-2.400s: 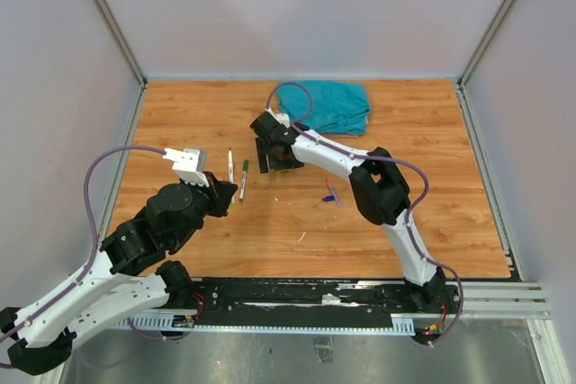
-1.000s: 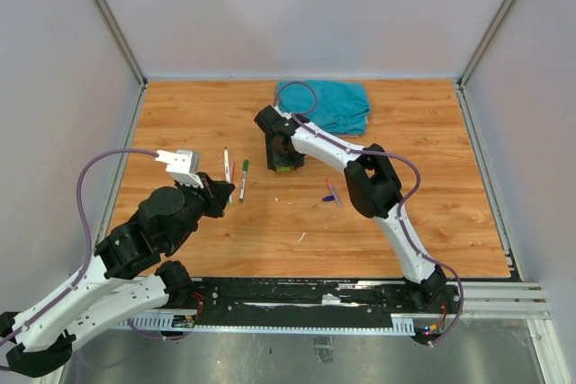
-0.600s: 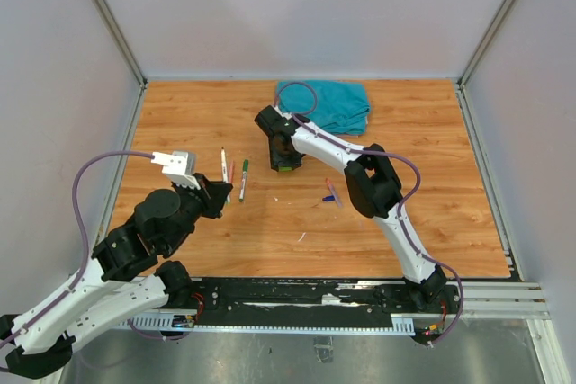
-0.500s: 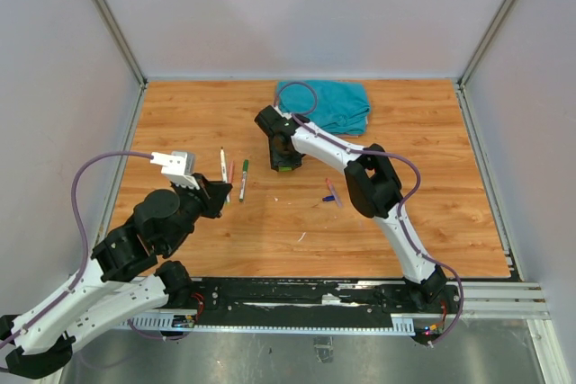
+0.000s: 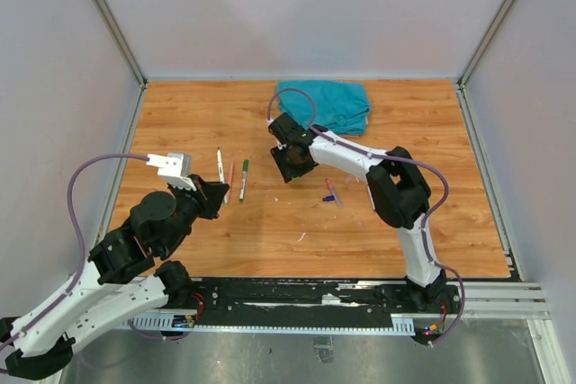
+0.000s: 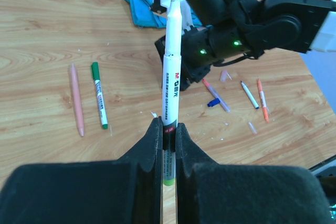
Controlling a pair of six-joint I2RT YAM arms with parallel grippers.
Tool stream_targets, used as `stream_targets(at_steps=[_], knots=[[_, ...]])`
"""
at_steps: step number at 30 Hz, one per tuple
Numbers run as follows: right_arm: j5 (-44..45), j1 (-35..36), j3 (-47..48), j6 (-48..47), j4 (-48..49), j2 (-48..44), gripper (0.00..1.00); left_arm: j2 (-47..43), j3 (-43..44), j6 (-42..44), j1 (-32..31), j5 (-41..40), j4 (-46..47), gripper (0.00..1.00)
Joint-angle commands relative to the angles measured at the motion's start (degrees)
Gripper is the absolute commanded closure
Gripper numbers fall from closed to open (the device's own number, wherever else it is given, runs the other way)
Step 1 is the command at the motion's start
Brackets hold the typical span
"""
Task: Insert the pens into the pen caps
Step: Pick up the pen cap from the center of the board, then place the pen cap at the center of the board.
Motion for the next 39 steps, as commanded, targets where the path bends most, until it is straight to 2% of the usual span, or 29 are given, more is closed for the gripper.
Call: stream_targets(at_steps=[1, 7, 15, 21, 26, 34, 39], knots=[[-4.78, 0.08, -7.1, -11.04, 3.09, -6.79, 0.63, -0.76, -0.37, 0.5, 0.12, -1.4, 0.62, 1.0], [-8.34, 2.22, -14.6, -19.64, 2.95, -12.35, 0.61, -0.79, -0.3, 0.55, 0.18, -1.36, 0.62, 1.0], [-6.98, 7.84, -18.04, -29.37, -1.14, -14.24, 0.59, -0.59, -0.6, 0.59, 0.16, -1.7, 0.89, 0.99], [-12.01, 9.81, -20.37, -34.72, -3.53, -15.16, 0.58, -0.68, -0.29, 0.77, 0.11, -1.83, 0.6, 0.99], [-14.26, 11.01, -20.76, -36.74, -4.9, -14.93, 0.55, -0.77, -0.24, 0.77, 0.18, -2.22, 0.59, 0.99], [-12.53, 10.97, -19.56, -36.79, -6.17, -12.0, 0.52, -1.39, -0.36, 0.52, 0.17, -2.29, 0.4, 0.99], [-12.01, 11.06, -18.85, -36.51, -6.86, -11.58, 0.43, -1.43, -0.35, 0.44, 0.1, -2.15, 0.37, 0.99]])
